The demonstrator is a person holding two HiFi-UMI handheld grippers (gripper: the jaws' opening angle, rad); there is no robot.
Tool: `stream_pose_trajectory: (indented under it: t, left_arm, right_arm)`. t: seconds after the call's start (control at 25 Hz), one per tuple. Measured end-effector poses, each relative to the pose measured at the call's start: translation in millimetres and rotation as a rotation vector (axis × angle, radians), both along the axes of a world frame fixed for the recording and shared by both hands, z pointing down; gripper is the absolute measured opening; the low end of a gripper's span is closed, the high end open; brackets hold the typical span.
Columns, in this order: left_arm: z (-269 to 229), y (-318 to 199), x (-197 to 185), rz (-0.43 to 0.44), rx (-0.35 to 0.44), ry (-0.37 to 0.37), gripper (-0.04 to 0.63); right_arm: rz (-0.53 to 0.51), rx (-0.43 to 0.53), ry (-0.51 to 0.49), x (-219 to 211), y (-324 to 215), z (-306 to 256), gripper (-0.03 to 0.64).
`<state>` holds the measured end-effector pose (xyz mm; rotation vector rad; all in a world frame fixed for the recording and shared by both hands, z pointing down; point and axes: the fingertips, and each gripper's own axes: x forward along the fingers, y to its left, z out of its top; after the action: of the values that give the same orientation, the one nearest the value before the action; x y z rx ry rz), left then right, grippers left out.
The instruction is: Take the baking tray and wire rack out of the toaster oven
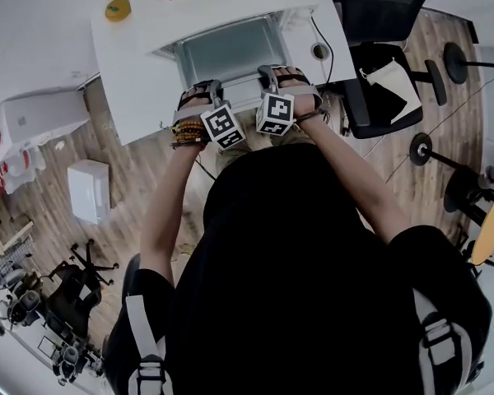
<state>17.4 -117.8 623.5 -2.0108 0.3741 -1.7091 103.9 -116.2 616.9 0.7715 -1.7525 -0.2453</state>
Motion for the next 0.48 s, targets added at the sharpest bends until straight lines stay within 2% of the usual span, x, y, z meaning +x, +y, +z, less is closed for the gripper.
stream_pose_trajectory:
  t: [0.28, 0.48]
  left_arm:
    - [-28.2, -1.8, -5.7, 0.036, 0.073, -0.053, 0.049]
    - [-37.2, -2.3, -5.2, 0.044, 0.079, -0.072, 0.044]
  right_arm:
    - [-0.022, 0.049, -0.015, -5.5, 2.5, -27.7, 0.074]
    - [-0.009, 0.056, -0.038, -5.0, 3.1, -36.1, 0.071]
